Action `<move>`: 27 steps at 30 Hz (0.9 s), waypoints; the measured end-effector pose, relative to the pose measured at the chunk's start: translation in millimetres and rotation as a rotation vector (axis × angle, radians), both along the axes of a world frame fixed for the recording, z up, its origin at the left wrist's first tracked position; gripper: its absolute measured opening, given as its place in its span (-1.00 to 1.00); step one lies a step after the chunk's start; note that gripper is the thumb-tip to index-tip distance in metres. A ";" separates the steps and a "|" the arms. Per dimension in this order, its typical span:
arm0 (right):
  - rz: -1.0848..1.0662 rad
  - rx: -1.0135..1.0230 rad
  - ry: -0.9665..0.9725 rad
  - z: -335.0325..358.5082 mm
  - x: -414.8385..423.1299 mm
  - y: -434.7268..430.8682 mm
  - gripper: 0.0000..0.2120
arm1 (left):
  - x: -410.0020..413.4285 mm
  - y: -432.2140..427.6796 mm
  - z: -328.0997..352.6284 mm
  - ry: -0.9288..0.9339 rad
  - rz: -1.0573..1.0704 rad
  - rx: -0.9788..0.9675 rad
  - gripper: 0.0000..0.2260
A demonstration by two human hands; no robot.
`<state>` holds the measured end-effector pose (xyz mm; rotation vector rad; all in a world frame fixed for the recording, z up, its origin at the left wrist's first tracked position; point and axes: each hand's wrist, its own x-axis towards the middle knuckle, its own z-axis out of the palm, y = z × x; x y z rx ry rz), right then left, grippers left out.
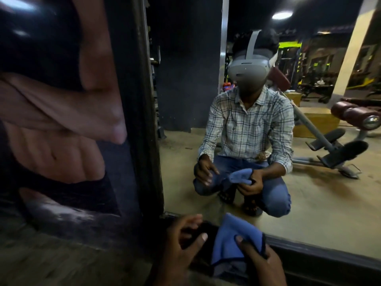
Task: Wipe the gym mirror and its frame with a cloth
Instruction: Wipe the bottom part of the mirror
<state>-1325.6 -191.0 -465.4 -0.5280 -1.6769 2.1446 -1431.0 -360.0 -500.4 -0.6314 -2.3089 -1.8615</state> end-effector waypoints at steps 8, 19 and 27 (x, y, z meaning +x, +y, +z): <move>-0.362 0.576 0.504 150.0 -46.3 26.9 -0.77 | -90.7 -69.9 177.7 0.706 0.205 -0.343 -0.31; -0.611 1.206 0.784 259.6 -159.1 -2.4 -0.72 | -137.3 -100.2 247.2 0.904 0.338 -0.751 0.33; -0.367 1.785 0.766 290.6 -205.0 -31.4 -0.73 | -134.5 -99.8 240.1 0.925 0.391 -0.792 0.40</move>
